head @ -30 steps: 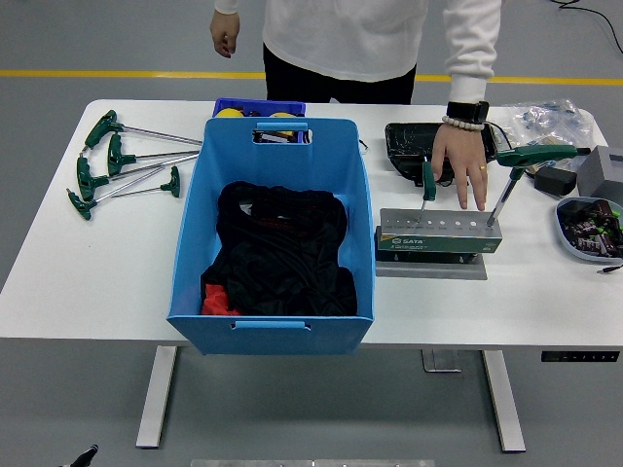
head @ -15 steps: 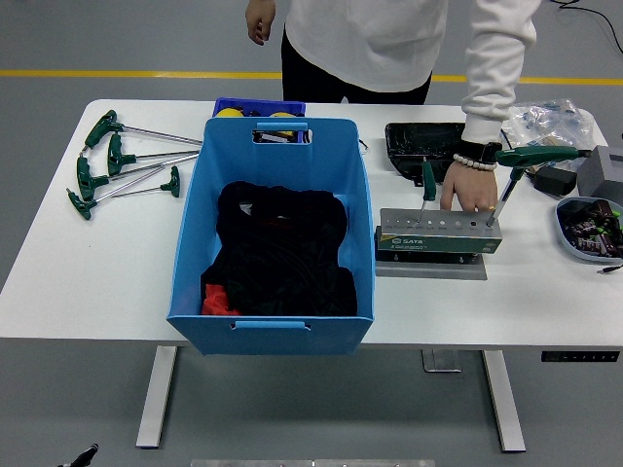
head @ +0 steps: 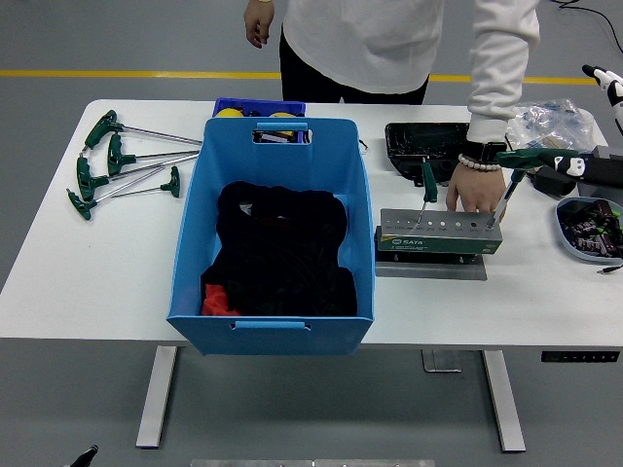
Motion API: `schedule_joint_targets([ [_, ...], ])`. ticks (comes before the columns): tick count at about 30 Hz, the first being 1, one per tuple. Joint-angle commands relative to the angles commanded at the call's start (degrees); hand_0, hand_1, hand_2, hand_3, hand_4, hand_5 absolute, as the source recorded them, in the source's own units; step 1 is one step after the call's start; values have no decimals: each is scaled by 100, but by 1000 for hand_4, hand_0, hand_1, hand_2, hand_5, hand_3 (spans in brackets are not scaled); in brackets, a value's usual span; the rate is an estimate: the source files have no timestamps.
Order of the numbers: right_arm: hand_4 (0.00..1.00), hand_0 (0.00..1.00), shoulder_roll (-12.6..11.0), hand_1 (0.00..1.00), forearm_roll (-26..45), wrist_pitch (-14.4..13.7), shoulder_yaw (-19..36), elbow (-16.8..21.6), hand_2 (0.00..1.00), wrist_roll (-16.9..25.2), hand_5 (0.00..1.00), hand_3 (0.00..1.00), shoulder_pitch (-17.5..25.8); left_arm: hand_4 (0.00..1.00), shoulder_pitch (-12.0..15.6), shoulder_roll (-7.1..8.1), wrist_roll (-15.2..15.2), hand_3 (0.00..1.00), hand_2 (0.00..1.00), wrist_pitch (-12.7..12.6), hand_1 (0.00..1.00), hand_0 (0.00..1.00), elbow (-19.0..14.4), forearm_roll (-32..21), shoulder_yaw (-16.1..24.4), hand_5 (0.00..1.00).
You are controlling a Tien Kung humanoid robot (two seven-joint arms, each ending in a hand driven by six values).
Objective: Lift tool from toolbox,place it in box,lift tool from toolbox,place it in box
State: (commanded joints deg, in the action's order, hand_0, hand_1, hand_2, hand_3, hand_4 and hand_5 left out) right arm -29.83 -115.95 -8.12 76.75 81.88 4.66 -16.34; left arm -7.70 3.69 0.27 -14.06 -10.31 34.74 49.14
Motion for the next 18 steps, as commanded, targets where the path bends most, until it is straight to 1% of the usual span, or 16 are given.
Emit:
schedule_joint_targets([
  [4, 998, 998, -159, 971, -36, 140, -436, -192, 984, -8, 595, 998, -359, 700, 5, 4, 8, 717, 801, 0, 786, 768, 0, 5, -13, 584],
  [5, 998, 998, -185, 954, -28, 159, -527, -243, 937, -3, 591, 976, -431, 699, 6, 6, 8, 717, 801, 1, 786, 769, 0, 4, -16, 583],
  [10, 998, 998, -276, 954, -18, 329, -987, -597, 937, -79, 591, 976, -824, 699, 8, 10, 5, 717, 801, -1, 786, 769, 0, -6, -24, 583],
  [11, 998, 975, -287, 862, -20, 359, -1066, -654, 822, -94, 592, 906, -883, 700, 11, 11, 6, 718, 801, -3, 785, 768, 0, -2, -17, 585],
  [16, 998, 975, -334, 862, -70, 541, -1463, -977, 822, -135, 592, 906, -1200, 700, 10, 15, 8, 718, 801, -2, 785, 768, 0, 3, -23, 585],
  [17, 998, 911, -345, 775, -71, 569, -1555, -1052, 726, -137, 588, 830, -1273, 700, 6, 16, 6, 720, 803, -2, 786, 768, 0, -4, -29, 584],
  [18, 998, 911, -351, 775, -73, 586, -1627, -1109, 726, -138, 588, 830, -1328, 700, 4, 16, 5, 720, 803, -3, 786, 768, 0, -9, -32, 584],
])
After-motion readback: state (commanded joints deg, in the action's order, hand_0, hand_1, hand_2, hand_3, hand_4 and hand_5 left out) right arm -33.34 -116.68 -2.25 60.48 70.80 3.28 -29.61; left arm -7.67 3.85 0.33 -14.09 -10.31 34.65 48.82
